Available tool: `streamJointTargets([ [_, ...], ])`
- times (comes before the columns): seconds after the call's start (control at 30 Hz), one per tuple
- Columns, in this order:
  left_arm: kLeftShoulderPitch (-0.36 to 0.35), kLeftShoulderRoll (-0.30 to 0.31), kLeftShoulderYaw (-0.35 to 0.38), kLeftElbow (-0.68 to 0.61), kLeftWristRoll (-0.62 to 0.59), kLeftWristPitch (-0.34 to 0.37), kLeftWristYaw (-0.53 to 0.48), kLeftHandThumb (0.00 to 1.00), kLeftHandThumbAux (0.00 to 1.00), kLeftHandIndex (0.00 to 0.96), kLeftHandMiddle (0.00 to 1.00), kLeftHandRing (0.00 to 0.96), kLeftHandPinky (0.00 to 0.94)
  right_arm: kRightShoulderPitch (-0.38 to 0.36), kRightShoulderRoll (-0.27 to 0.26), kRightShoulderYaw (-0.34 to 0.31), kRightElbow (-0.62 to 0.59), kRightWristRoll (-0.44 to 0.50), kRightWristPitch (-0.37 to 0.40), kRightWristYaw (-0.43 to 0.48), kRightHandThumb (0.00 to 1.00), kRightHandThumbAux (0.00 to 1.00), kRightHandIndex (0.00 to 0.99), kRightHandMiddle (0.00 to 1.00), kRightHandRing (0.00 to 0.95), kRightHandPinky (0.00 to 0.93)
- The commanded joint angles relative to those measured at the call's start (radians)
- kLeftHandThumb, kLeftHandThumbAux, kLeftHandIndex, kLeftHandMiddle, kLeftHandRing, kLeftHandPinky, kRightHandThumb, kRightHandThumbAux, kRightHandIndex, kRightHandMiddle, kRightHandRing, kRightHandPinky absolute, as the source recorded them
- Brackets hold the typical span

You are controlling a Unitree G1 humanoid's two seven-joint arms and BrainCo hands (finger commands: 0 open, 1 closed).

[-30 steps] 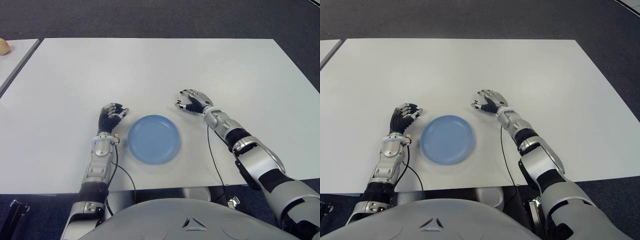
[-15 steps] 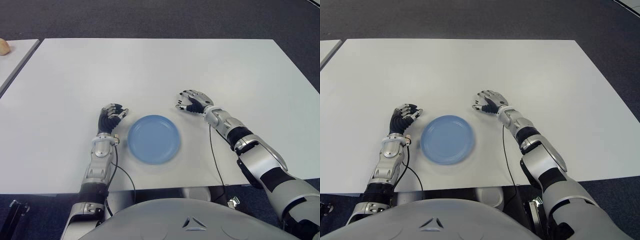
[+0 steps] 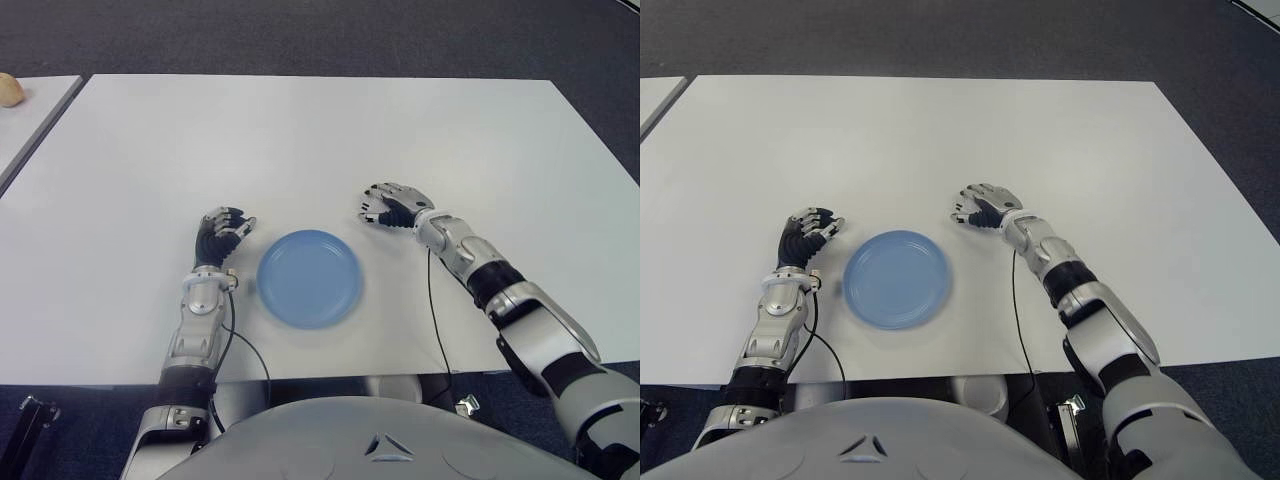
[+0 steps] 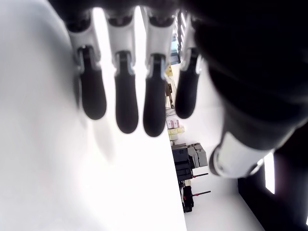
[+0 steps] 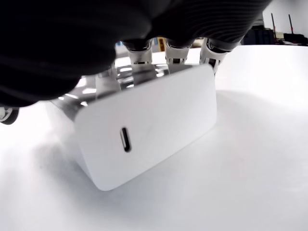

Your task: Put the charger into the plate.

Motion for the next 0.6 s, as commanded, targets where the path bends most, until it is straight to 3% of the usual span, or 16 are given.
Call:
streamJointTargets([
  [0.03, -0.001, 0.001, 0.005, 0.016, -0.006, 0.010, -0.012, 0.703, 0.723, 0.424, 0.493, 0.486, 0.473, 0.111, -0.029, 0.009, -0.054, -0.033, 0.125, 0.087, 0.587, 0.112, 0.000, 0.000, 0.000, 0.000],
  [0.3, 0.000, -0.002, 0.006, 0.005, -0.015, 0.019, -0.012, 0.702, 0.723, 0.424, 0.490, 0.485, 0.473, 0.197, -0.043, -0.044, -0.139, -0.035, 0.218, 0.009, 0.617, 0.130, 0.000, 0.000, 0.000, 0.000],
  [0.6, 0.003, 0.003, 0.008, 0.002, -0.021, 0.018, -0.015, 0.702, 0.723, 0.424, 0.495, 0.491, 0.480, 0.247, -0.016, -0.115, -0.092, -0.011, 0.207, -0.181, 0.618, 0.163, 0.000, 0.000, 0.000, 0.000],
])
